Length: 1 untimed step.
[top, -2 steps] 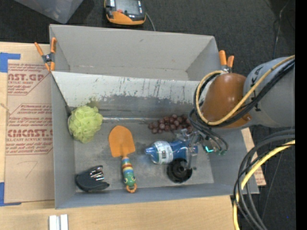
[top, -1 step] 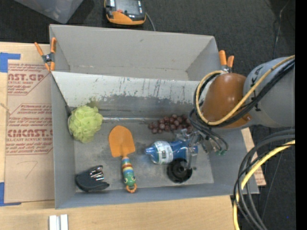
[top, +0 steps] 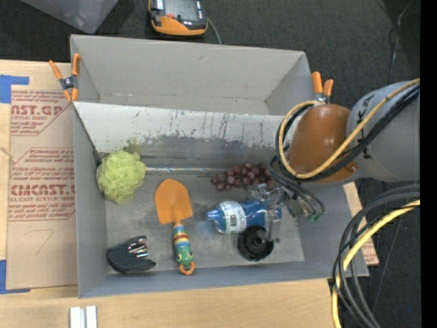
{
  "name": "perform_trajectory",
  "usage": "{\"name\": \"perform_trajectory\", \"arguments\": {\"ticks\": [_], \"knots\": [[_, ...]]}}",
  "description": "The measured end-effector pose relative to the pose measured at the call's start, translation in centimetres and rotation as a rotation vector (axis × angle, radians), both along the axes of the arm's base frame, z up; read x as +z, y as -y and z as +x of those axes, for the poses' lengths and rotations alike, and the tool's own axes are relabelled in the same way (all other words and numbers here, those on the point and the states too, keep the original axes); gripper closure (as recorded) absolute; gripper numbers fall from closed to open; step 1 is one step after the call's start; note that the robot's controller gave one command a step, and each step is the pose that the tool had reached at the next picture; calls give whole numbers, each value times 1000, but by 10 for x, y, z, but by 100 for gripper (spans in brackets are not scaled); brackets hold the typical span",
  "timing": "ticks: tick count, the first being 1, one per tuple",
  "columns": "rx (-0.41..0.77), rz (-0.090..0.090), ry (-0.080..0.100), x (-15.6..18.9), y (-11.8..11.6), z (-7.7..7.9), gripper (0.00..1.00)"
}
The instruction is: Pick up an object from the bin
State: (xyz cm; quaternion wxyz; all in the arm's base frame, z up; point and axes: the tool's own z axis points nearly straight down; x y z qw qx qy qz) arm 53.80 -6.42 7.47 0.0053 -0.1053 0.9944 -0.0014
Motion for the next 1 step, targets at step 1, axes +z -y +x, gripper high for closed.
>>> {"name": "perform_trajectory", "arguments": {"ticks": [1], "knots": [[218,-1,3,22,-46,6,100]]}}
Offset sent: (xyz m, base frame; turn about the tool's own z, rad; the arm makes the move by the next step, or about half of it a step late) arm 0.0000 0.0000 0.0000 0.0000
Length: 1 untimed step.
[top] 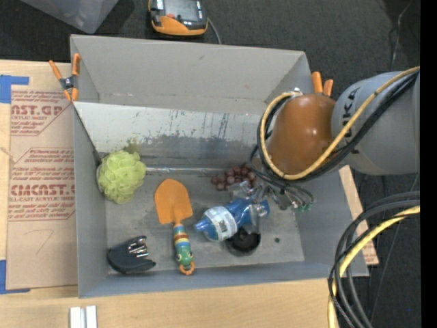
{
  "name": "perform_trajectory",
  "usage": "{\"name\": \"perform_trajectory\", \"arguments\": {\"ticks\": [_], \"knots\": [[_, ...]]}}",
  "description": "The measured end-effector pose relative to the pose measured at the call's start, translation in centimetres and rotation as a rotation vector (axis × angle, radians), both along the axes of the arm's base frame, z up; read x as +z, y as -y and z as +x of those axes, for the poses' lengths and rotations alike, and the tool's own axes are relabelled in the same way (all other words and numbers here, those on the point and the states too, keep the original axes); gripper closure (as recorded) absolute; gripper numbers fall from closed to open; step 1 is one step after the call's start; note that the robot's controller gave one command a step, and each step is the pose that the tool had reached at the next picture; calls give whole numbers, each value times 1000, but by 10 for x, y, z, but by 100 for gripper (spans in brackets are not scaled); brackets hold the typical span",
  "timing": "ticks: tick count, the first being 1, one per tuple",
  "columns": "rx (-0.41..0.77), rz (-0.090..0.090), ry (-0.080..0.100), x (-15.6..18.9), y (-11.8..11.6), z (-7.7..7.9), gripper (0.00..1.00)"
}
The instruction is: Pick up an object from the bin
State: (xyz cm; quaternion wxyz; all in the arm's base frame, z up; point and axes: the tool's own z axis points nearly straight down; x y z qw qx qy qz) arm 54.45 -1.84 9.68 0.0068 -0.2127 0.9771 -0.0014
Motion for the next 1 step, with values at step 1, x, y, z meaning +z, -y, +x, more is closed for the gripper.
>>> {"name": "perform_trajectory", "arguments": {"ticks": [1], "knots": [[0,0,0,0,0,0,100]]}}
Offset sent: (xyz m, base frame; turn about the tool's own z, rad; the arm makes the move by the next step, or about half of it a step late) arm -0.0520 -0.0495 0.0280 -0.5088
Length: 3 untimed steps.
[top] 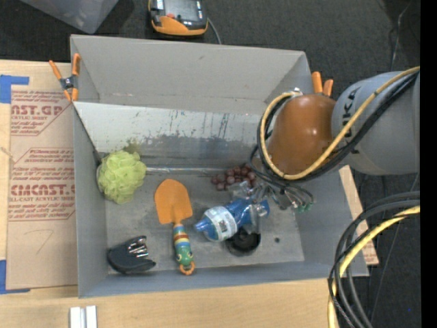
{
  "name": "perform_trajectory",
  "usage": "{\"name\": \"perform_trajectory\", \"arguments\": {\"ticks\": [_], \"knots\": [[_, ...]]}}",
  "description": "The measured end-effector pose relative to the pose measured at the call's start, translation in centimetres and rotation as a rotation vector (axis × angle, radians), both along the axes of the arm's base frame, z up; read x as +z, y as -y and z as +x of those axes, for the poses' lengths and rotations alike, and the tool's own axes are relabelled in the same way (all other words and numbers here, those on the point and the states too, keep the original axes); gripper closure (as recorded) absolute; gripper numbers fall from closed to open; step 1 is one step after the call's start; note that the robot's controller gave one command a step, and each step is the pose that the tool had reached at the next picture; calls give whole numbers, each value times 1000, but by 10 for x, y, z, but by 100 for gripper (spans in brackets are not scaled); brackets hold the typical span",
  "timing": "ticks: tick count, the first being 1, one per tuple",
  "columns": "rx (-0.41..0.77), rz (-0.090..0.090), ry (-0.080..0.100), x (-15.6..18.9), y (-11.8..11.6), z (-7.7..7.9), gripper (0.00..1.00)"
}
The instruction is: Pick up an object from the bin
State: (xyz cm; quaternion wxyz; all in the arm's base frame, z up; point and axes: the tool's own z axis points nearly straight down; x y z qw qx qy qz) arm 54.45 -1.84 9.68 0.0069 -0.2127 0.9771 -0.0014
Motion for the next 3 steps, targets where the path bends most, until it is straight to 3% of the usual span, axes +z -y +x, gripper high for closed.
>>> {"name": "perform_trajectory", "arguments": {"ticks": [1,2,3], "knots": [[505,-8,11,29,49,-49,100],[505,-8,12,29,49,-49,100],[475,-8,18,100,41,-54,100]]}}
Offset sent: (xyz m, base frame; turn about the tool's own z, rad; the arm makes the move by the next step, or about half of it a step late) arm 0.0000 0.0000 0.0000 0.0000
